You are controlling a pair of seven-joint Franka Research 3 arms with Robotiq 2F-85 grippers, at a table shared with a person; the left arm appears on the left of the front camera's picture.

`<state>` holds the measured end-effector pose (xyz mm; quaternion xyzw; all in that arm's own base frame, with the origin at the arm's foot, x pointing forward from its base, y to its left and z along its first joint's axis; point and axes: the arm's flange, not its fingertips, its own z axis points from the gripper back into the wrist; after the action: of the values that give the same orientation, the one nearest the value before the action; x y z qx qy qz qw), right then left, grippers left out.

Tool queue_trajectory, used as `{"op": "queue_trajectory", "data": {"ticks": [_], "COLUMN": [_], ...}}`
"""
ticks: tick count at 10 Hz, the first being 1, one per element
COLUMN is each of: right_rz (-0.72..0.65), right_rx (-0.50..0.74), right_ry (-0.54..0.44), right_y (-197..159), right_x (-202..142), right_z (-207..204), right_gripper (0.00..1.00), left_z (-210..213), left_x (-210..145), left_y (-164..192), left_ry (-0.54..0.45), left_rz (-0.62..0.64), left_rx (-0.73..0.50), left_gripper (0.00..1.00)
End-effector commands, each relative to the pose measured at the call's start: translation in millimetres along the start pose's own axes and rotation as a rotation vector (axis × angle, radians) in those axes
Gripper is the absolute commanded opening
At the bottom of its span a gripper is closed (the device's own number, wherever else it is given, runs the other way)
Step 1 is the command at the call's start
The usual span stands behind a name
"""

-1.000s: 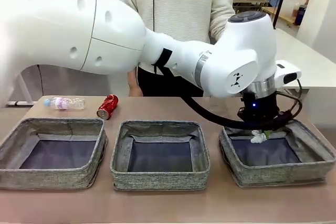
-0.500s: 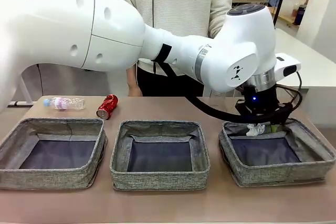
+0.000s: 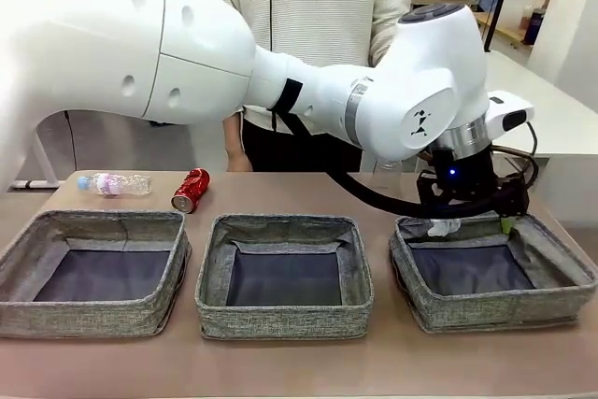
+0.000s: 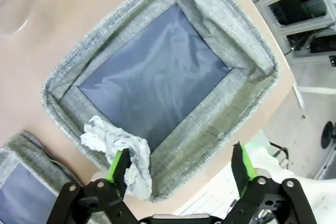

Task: Sort the waste into the appropriate baskets.
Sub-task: Place the picked waste into the Fabric basket indicated by the person.

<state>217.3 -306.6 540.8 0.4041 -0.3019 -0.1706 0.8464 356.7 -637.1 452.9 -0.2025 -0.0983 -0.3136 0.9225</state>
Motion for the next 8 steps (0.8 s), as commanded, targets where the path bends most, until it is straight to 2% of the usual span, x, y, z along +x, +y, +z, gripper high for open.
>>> {"op": "queue_trajectory", "data": {"ticks": [1, 2, 3, 4, 7, 8], "right_rz": [0.019, 0.019, 0.019, 0.019, 0.019, 0.019], "right_rx": [0.006, 0.006, 0.006, 0.006, 0.006, 0.006], "right_ry": [-0.015, -0.015, -0.015, -0.015, -0.015, -0.015], "right_y": [0, 0, 0, 0, 0, 0], "right_x": [-3, -3, -3, -3, -3, -3], "right_z": [-1, -1, -1, -1, -1, -1], "right_gripper": [1.0, 1.0, 1.0, 1.0, 1.0, 1.0], "left_z": [-9, -18, -21, -22, -11, -12], "left_x": [-3, 0, -4, 1, 4, 4], "left_y": [-8, -14, -21, -20, -6, -5], "left_ry": [0.037, 0.133, 0.081, 0.225, 0.188, 0.171], "left_rz": [-0.044, -0.125, -0.169, -0.235, -0.217, -0.204], "left_rx": [0.089, 0.147, 0.398, -0.037, -0.299, -0.198], "left_gripper": [1.0, 1.0, 1.0, 1.0, 1.0, 1.0]}}
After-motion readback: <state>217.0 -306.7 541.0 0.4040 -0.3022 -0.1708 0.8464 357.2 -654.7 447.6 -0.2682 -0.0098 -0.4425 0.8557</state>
